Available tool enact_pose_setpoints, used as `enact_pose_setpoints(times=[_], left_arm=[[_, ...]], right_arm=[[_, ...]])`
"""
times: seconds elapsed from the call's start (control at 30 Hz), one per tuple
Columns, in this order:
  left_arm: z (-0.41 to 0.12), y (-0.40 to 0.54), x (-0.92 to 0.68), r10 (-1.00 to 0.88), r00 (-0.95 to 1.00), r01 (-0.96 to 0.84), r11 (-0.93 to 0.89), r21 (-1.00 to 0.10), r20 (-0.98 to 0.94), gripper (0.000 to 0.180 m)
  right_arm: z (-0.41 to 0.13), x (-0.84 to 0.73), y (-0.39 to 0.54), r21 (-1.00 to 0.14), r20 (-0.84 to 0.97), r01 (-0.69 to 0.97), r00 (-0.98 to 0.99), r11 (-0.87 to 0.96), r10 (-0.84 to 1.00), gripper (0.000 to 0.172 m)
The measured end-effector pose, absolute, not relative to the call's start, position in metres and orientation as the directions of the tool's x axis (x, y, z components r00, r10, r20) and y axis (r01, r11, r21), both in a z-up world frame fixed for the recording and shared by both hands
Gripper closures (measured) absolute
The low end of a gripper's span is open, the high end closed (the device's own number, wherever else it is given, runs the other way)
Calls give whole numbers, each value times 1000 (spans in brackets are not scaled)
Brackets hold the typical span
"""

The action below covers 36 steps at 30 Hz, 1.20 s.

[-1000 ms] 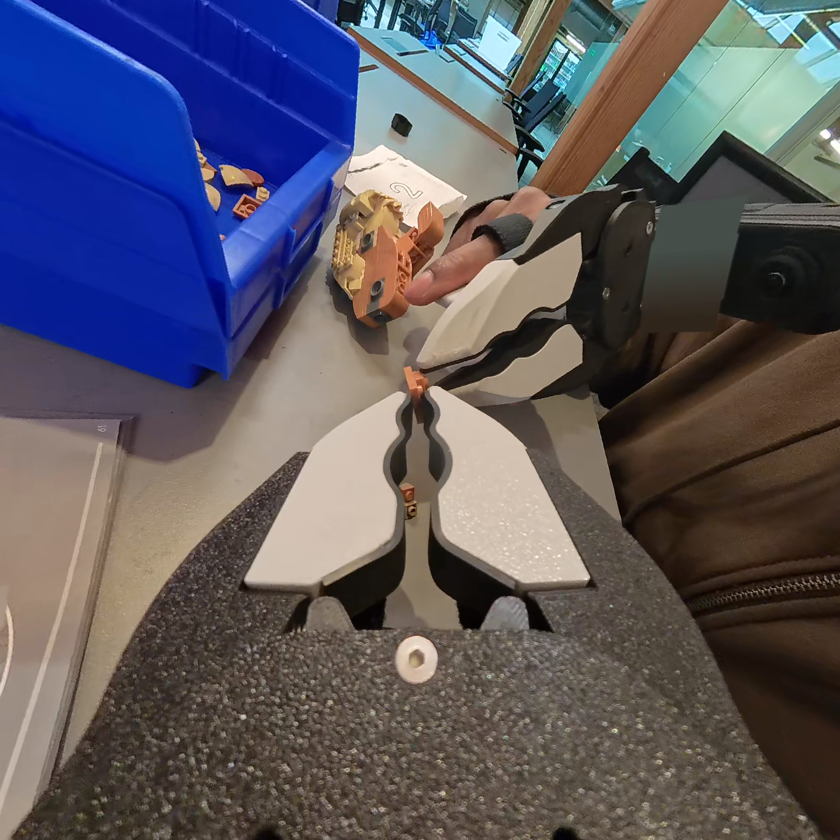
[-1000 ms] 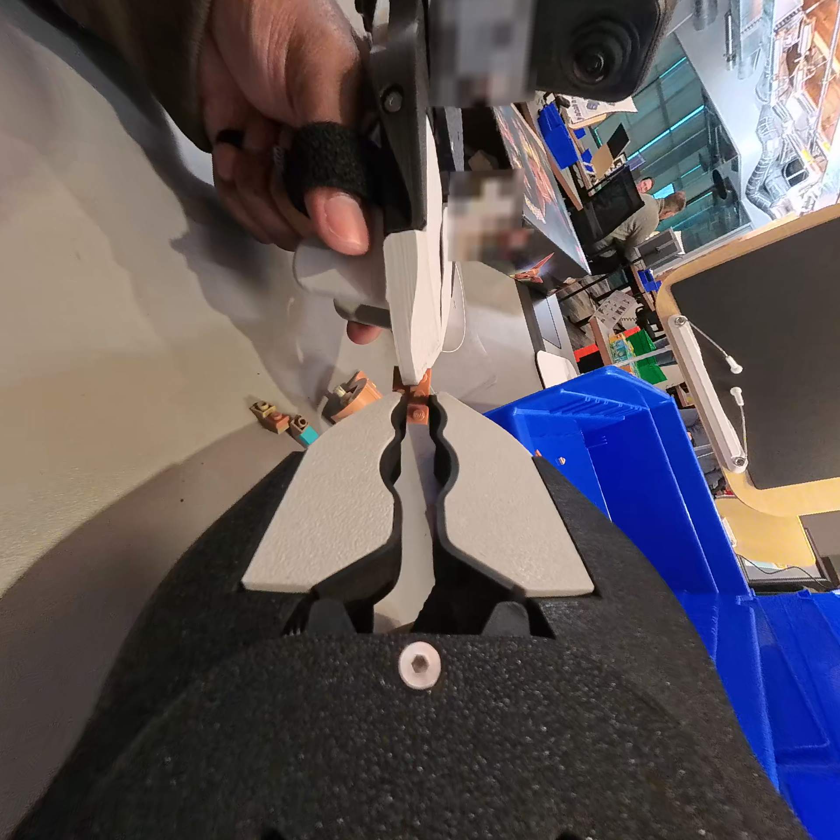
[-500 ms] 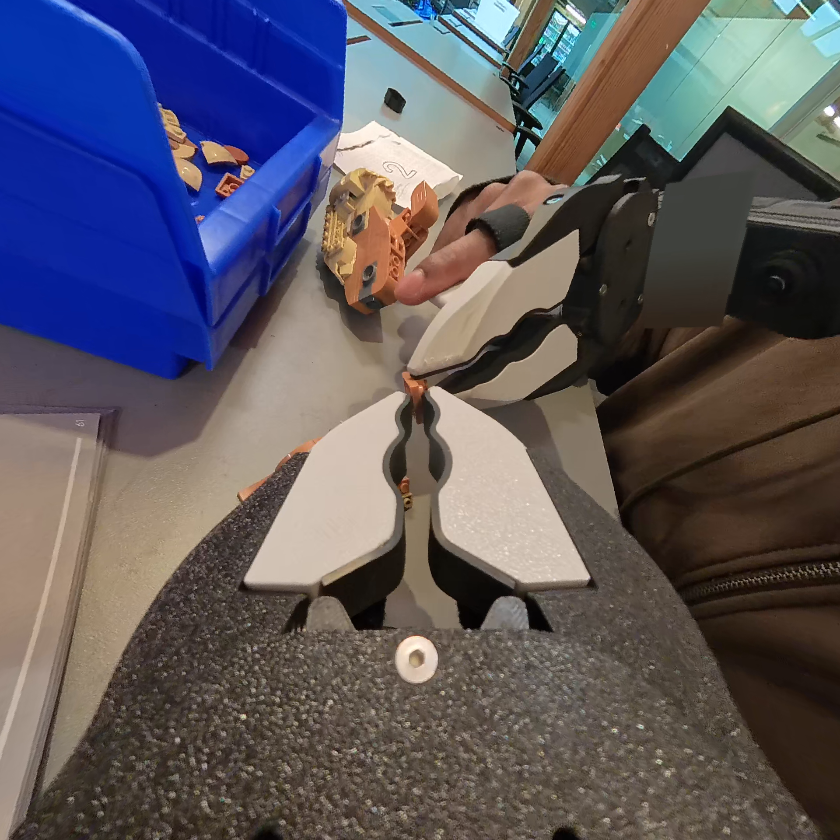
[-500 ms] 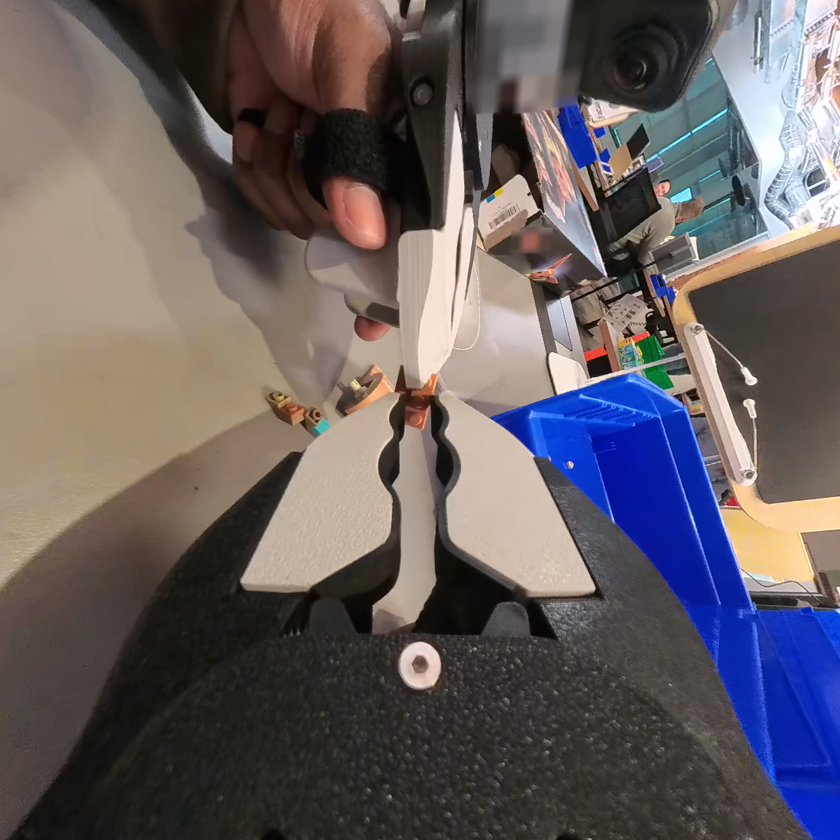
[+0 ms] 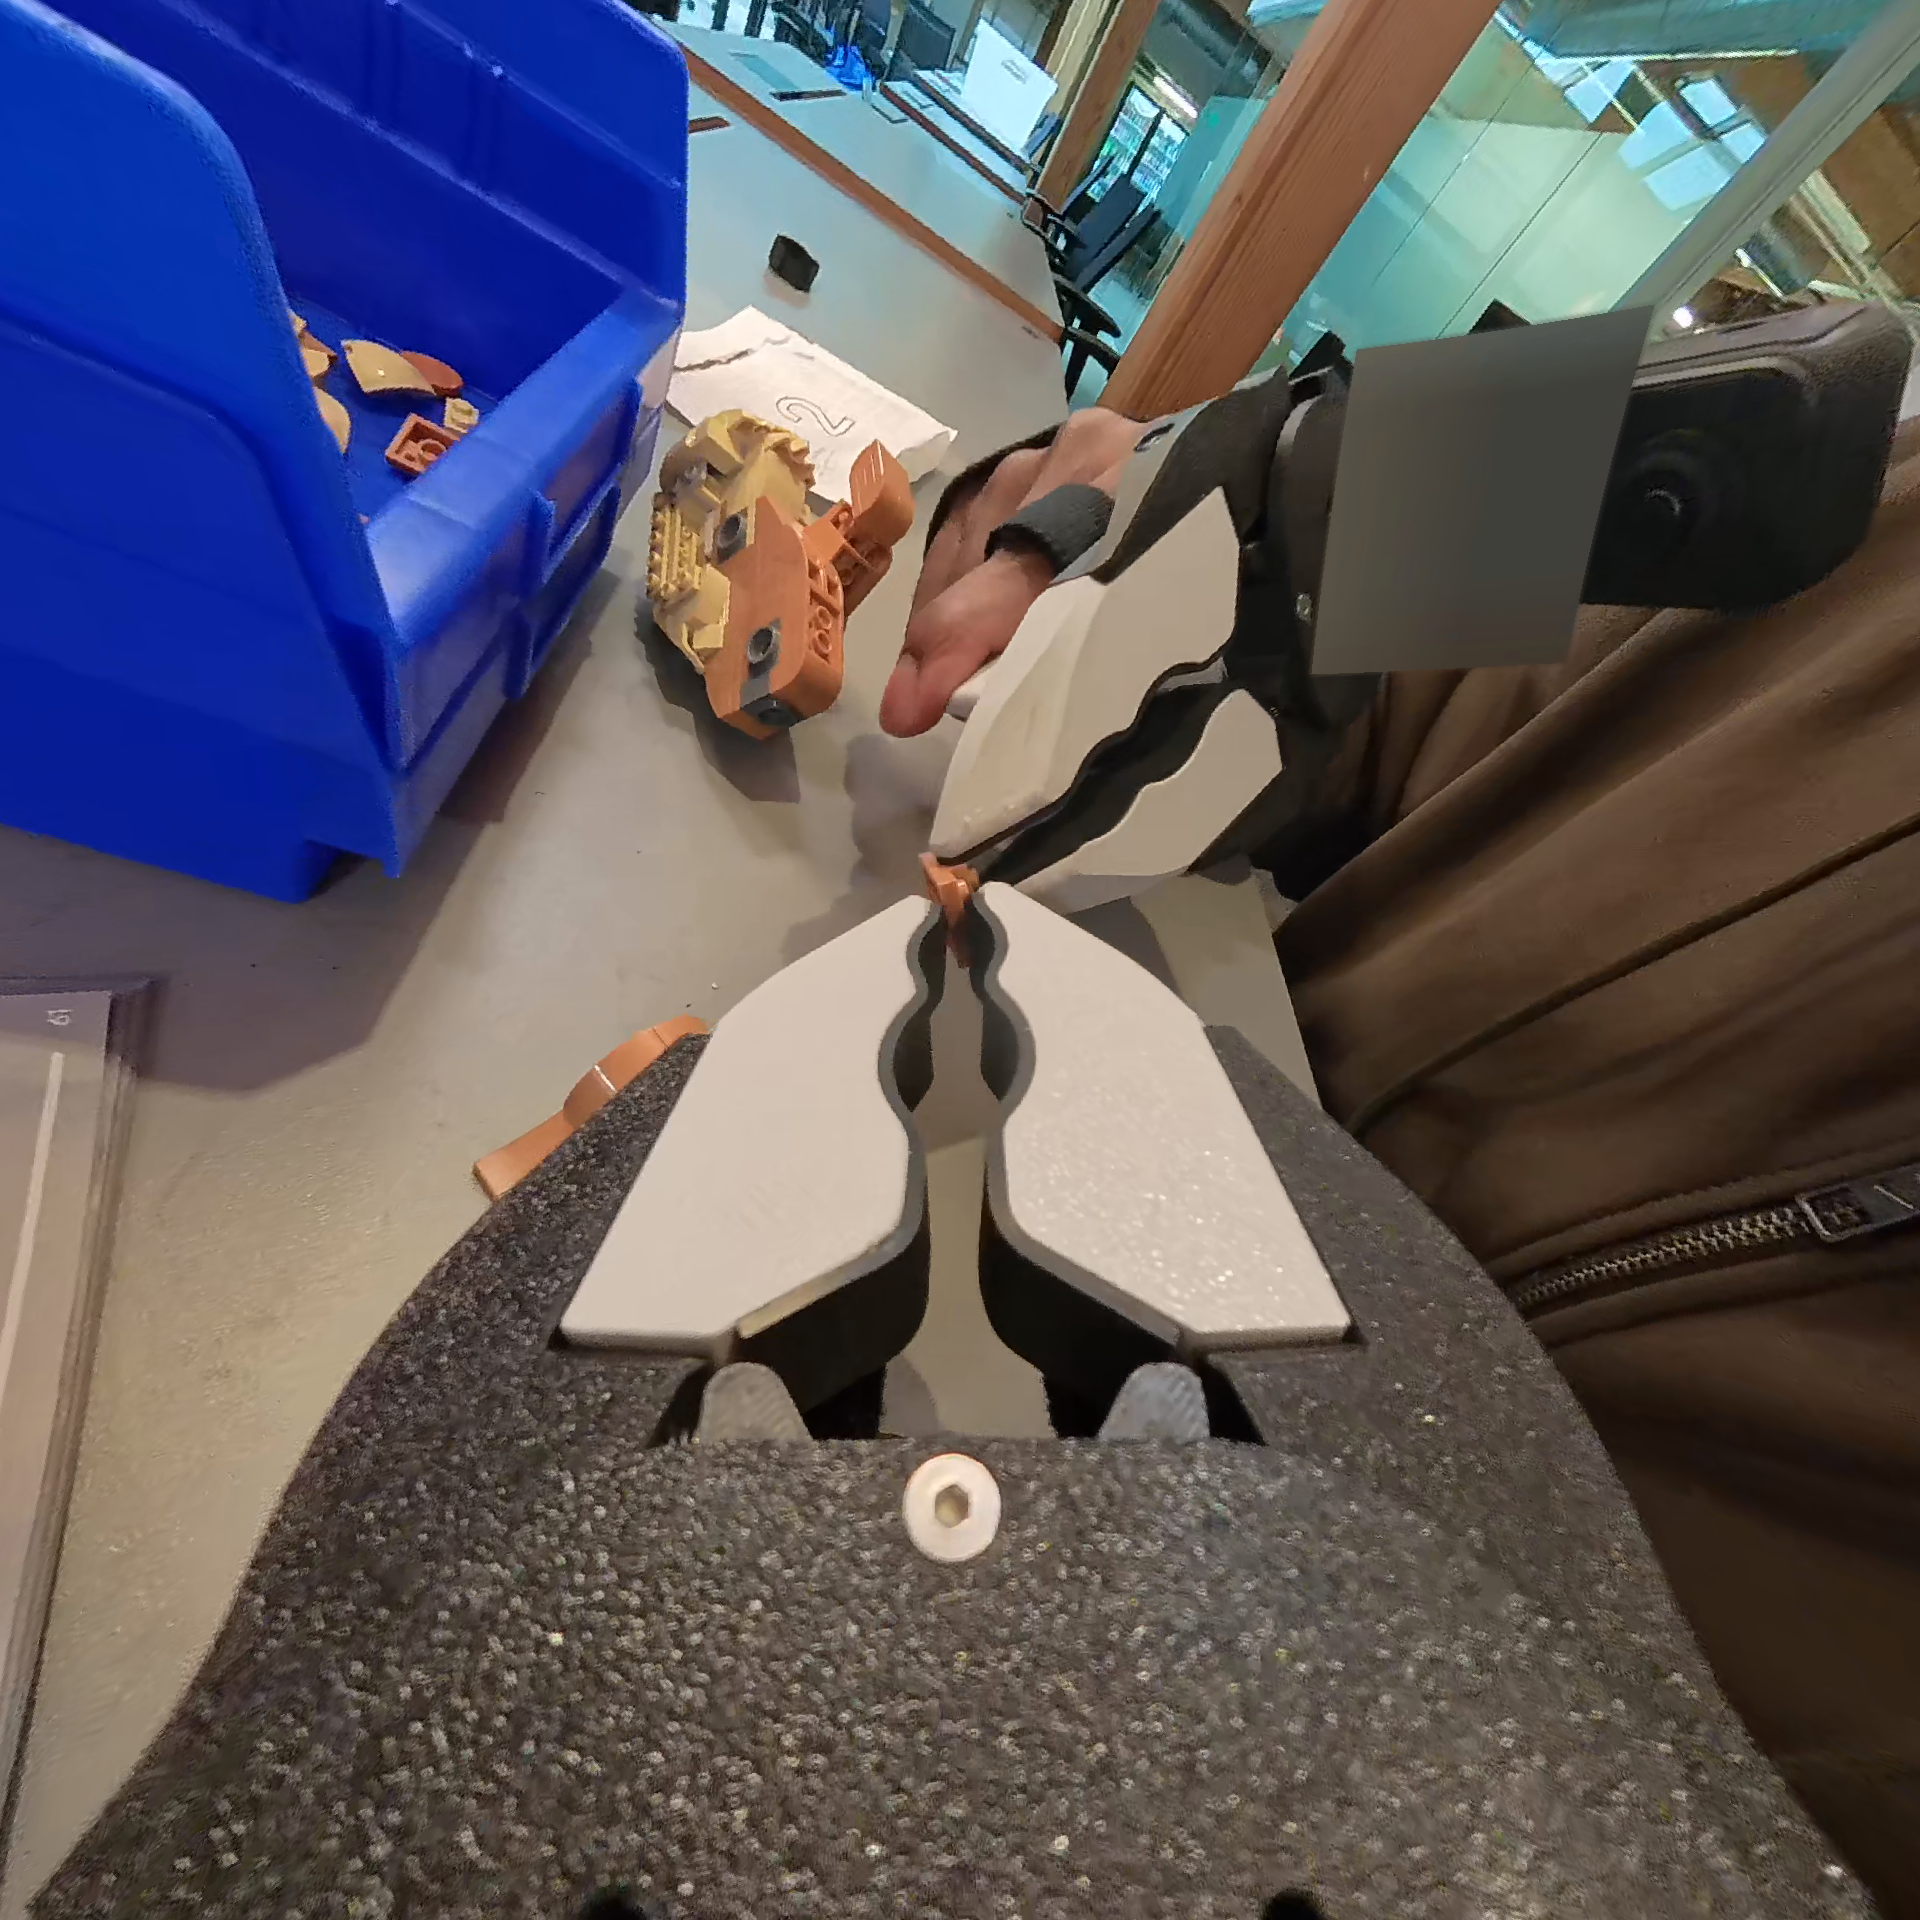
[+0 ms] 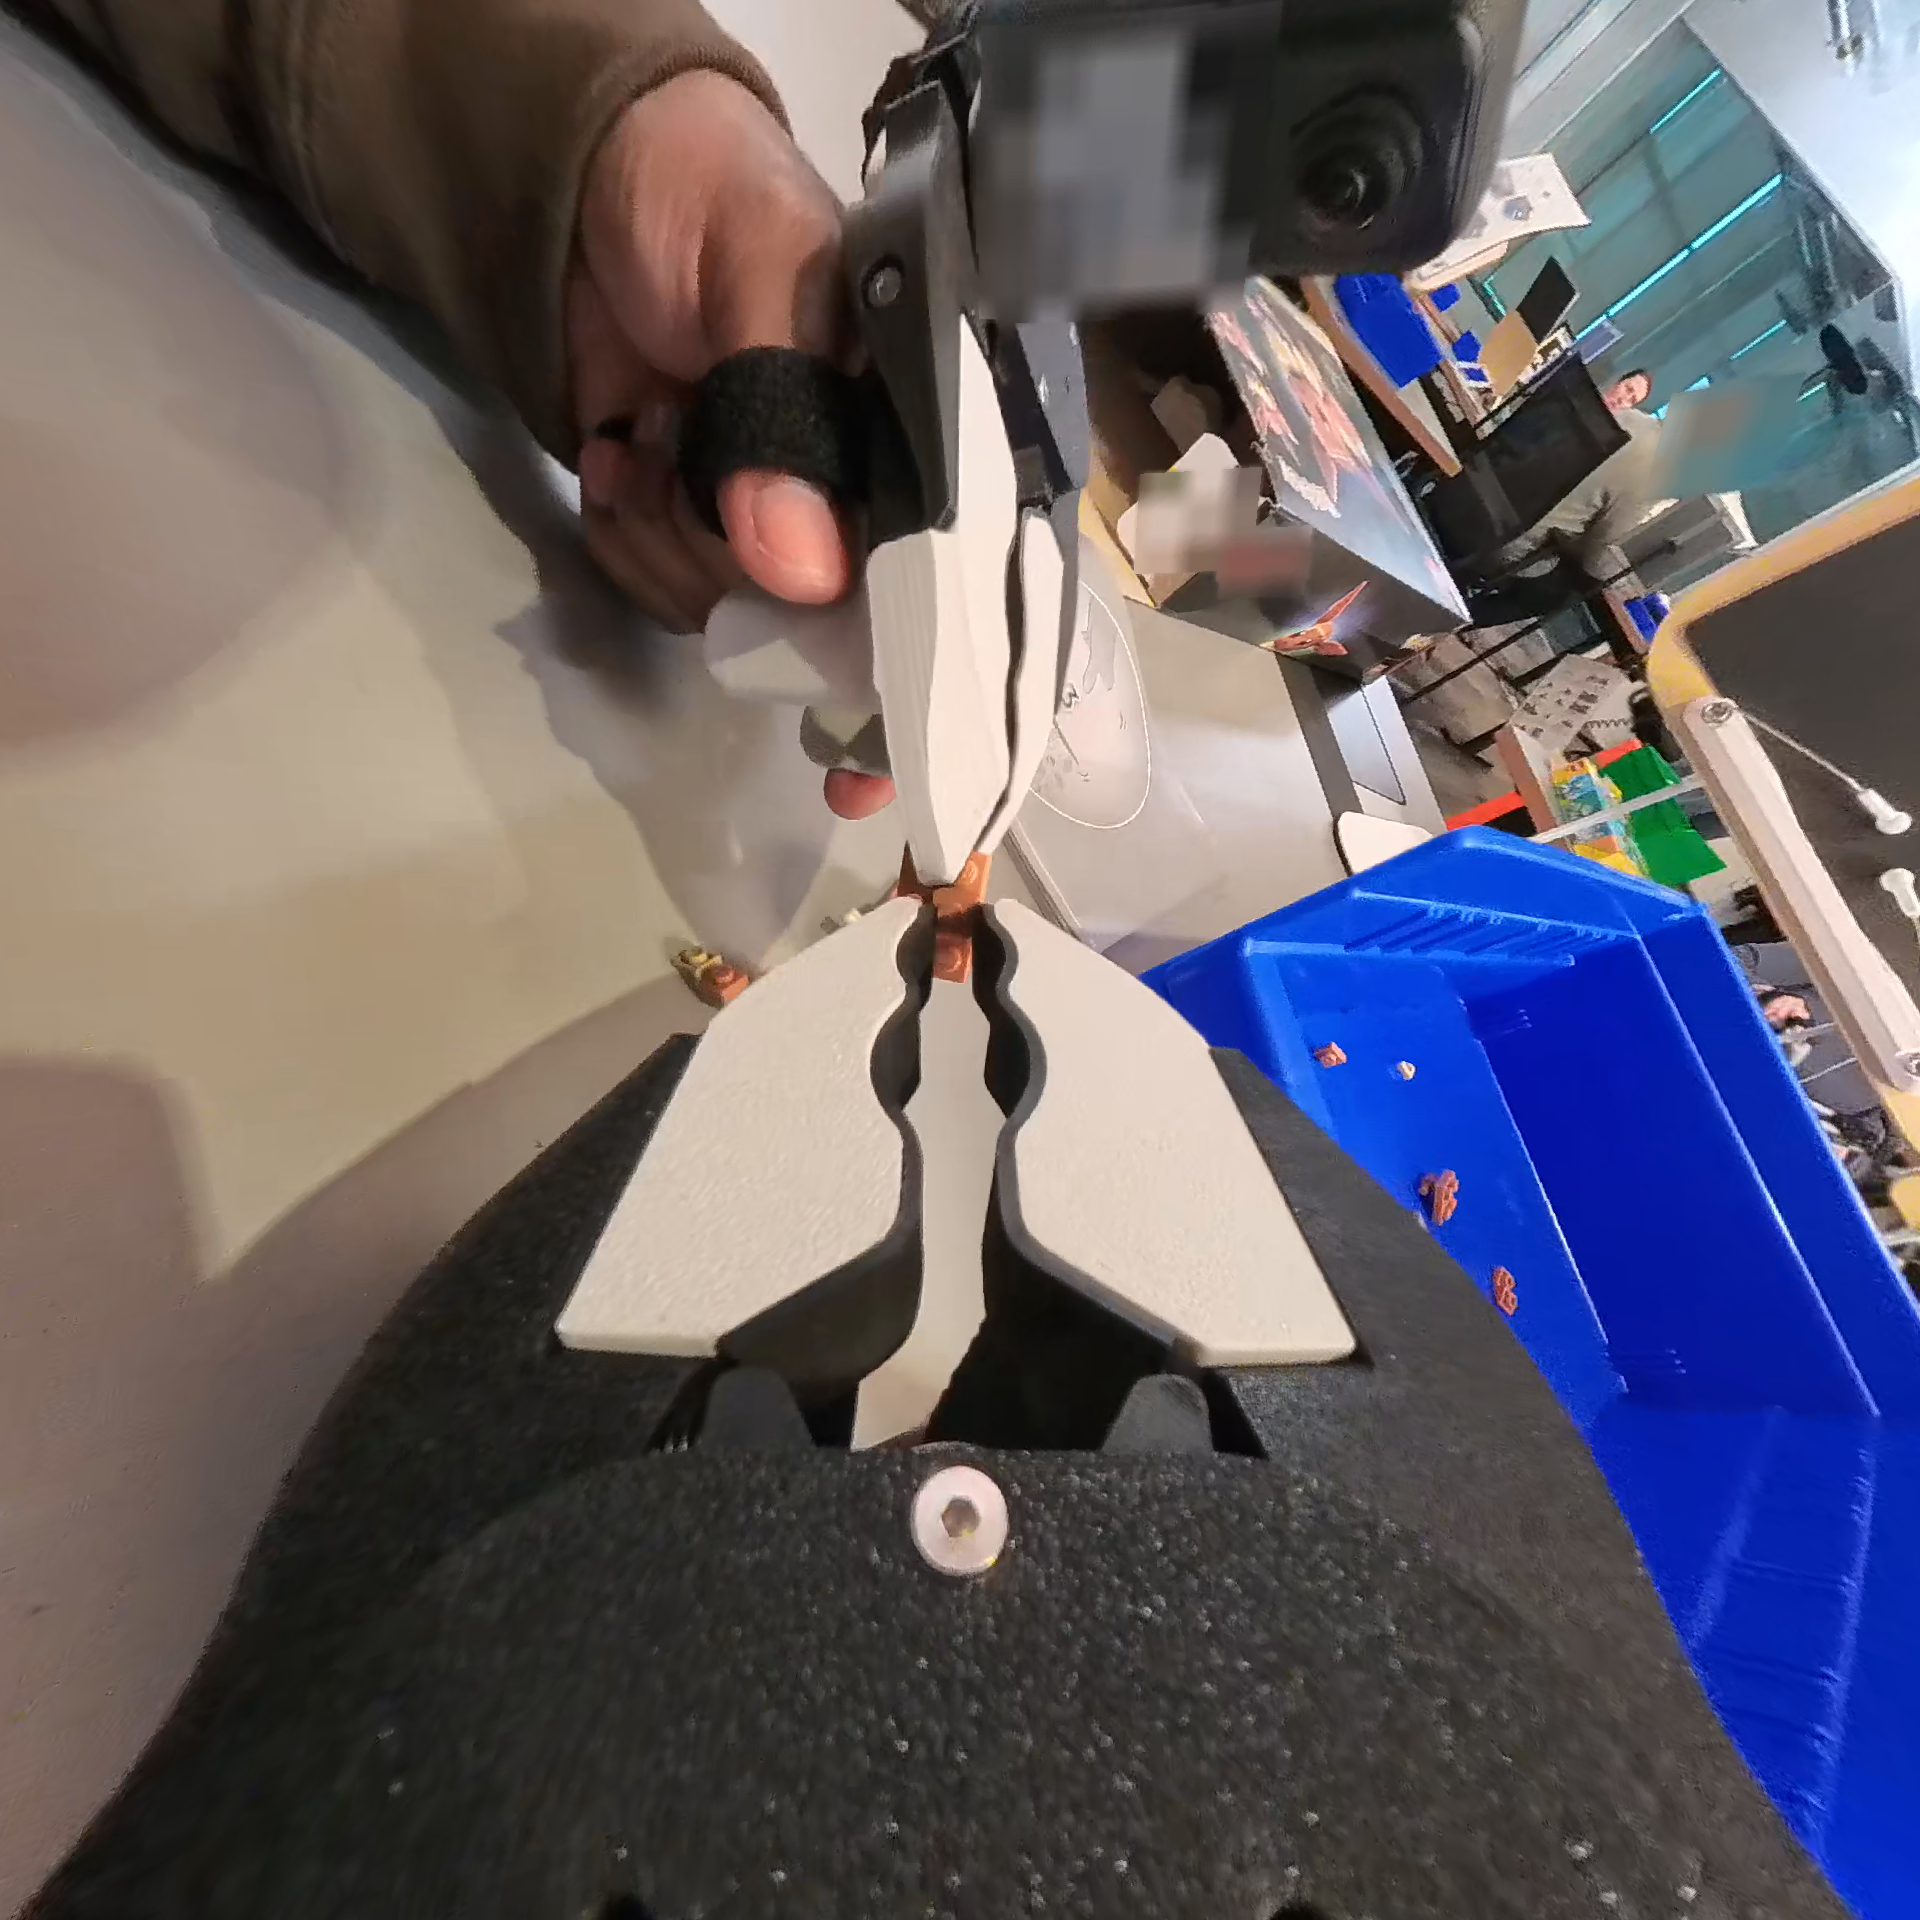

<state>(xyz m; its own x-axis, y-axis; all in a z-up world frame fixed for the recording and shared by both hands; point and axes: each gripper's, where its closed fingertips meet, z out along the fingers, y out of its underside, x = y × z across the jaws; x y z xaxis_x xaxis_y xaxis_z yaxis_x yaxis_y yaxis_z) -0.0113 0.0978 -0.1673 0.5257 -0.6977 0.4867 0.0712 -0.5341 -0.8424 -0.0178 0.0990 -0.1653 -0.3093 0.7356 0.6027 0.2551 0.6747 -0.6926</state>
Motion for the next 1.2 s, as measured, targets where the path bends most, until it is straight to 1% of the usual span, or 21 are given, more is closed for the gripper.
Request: enact_pose_setpoints(times=[0.4, 0.67, 0.7, 0.73, 0.77, 0.8, 0.83, 0.97, 1.13, 1.2], left_arm=[[-172, 98, -11, -697, 521, 61, -546, -836, 493, 177], [-169, 97, -11, -684, 492, 100, -570, -816, 538, 177], [-171, 102, -15, -657, 524, 114, -576, -809, 542, 177], [-175, 109, -28, -623, 579, 129, -567, -813, 526, 177], [-174, 114, -41, -589, 586, 178, -576, -798, 556, 177], [-166, 117, -50, -578, 566, 240, -566, -789, 588, 177], [-163, 117, -53, -579, 566, 253, -555, -792, 587, 177], [-168, 116, -40, -595, 576, 211, -555, -804, 561, 177], [-163, 121, -48, -576, 587, 258, -533, -806, 569, 177], [-160, 121, -49, -584, 595, 253, -517, -818, 553, 177]], right_arm=[[-168, -15, 96, -703, 583, 245, -339, 668, 738, 165], [-164, -14, 95, -685, 627, 194, -333, 702, 705, 166], [-163, -12, 92, -688, 627, 173, -346, 704, 698, 172], [-159, -10, 86, -704, 619, 137, -362, 697, 697, 172], [-154, -9, 82, -714, 619, 115, -359, 691, 699, 172], [-152, -10, 85, -700, 639, 119, -336, 704, 692, 172], [-151, -12, 90, -685, 659, 134, -304, 716, 688, 172], [-151, -16, 112, -703, 652, 184, -219, 687, 726, 172], [-155, -20, 111, -713, 640, 195, -211, 673, 739, 172], [-160, -21, 105, -719, 626, 195, -238, 667, 743, 172]])
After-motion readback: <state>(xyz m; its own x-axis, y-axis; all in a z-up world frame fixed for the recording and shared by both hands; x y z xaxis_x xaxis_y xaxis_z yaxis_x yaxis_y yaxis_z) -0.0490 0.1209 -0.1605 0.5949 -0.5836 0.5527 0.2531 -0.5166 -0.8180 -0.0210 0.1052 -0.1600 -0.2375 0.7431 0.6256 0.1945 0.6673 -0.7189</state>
